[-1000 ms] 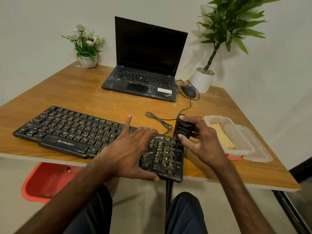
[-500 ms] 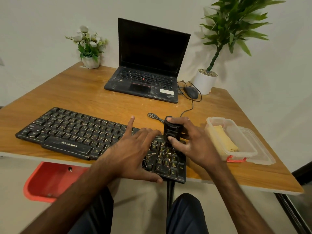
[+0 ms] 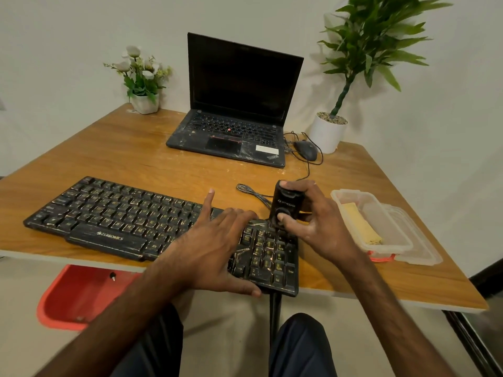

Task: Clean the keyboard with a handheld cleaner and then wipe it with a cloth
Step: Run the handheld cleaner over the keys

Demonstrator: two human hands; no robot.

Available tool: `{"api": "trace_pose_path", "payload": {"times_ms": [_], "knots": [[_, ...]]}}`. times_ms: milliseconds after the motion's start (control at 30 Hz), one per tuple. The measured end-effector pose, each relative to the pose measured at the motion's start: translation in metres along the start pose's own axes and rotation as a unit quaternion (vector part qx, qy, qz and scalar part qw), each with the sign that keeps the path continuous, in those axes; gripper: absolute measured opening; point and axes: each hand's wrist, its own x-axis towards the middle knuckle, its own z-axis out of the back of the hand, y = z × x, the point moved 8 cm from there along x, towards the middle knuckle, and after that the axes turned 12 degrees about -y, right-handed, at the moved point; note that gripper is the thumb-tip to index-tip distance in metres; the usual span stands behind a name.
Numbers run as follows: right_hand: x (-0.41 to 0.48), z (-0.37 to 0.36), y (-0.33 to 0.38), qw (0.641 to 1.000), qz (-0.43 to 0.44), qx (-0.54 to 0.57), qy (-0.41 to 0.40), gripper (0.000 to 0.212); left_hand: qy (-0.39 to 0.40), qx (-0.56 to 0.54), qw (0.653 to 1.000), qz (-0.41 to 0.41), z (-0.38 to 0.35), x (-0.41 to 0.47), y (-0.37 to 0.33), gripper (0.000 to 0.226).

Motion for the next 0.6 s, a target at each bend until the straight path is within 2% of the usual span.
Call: {"api": "trace_pose_path", "payload": {"times_ms": [100, 233, 300, 400, 467, 533, 600], "knots": [[-0.007, -0.002, 0.000, 1.000, 0.002, 0.008, 0.002, 0.059, -0.002, -0.005, 1.000, -0.002, 0.002, 0.000, -0.001, 0.130], [-0.007, 0.016, -0.010, 0.999, -0.023, 0.003, -0.047, 0.057, -0.016, -0.007, 1.000, -0.005, 0.002, -0.001, 0.000, 0.129], [-0.016, 0.015, -0.007, 0.998, -0.025, 0.024, -0.043, 0.058, -0.012, -0.004, 1.000, -0.002, 0.003, -0.001, 0.000, 0.129], [-0.024, 0.011, -0.004, 1.000, -0.008, -0.010, -0.018, 0.061, -0.005, -0.001, 1.000, -0.001, 0.001, 0.000, 0.000, 0.128], [-0.018, 0.020, -0.009, 0.999, -0.012, -0.030, -0.040, 0.060, -0.012, -0.008, 1.000, -0.001, 0.001, 0.000, 0.000, 0.127], [-0.015, 0.026, -0.010, 0.997, -0.023, -0.008, -0.067, 0.059, -0.009, -0.010, 1.000, 0.000, 0.001, -0.001, 0.000, 0.127], [-0.017, 0.018, -0.005, 0.998, -0.027, 0.023, -0.051, 0.059, -0.004, -0.005, 1.000, 0.002, 0.000, -0.001, 0.000, 0.127]]}}
